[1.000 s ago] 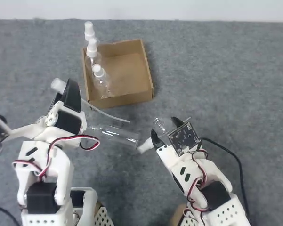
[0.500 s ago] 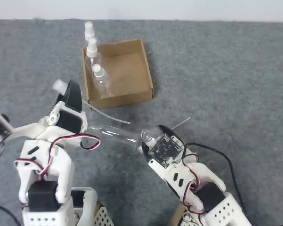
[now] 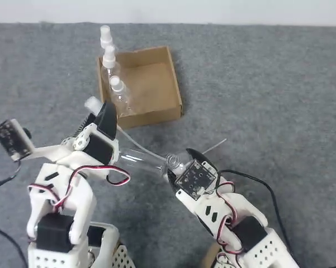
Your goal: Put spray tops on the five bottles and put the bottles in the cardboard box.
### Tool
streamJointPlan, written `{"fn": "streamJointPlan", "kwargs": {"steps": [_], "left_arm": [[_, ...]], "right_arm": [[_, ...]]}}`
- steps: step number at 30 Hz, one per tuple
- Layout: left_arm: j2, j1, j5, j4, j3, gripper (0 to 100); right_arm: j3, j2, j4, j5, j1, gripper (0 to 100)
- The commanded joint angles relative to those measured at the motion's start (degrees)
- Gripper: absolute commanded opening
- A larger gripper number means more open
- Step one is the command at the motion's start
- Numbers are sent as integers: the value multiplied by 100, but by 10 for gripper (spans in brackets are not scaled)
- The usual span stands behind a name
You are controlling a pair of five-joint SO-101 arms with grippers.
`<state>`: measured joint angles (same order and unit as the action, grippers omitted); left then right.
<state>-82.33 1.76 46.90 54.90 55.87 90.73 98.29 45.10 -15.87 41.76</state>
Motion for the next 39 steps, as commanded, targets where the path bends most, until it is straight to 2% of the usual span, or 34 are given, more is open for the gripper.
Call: {"fn": "streamJointPlan", "kwargs": {"steps": [1, 8, 31, 39], "left_arm": [[-18, 62, -158, -97, 163, 10], [-18, 62, -202, -809, 778, 11], [-18, 9, -193, -457, 4, 11], [-18, 62, -193, -659, 356, 11]], "right_arm": [[-97, 127, -136, -79, 40, 122], [-105, 127, -119, -35, 48, 122], [-105, 127, -101, -26, 119, 122], [-105, 127, -101, -26, 233, 122]]}}
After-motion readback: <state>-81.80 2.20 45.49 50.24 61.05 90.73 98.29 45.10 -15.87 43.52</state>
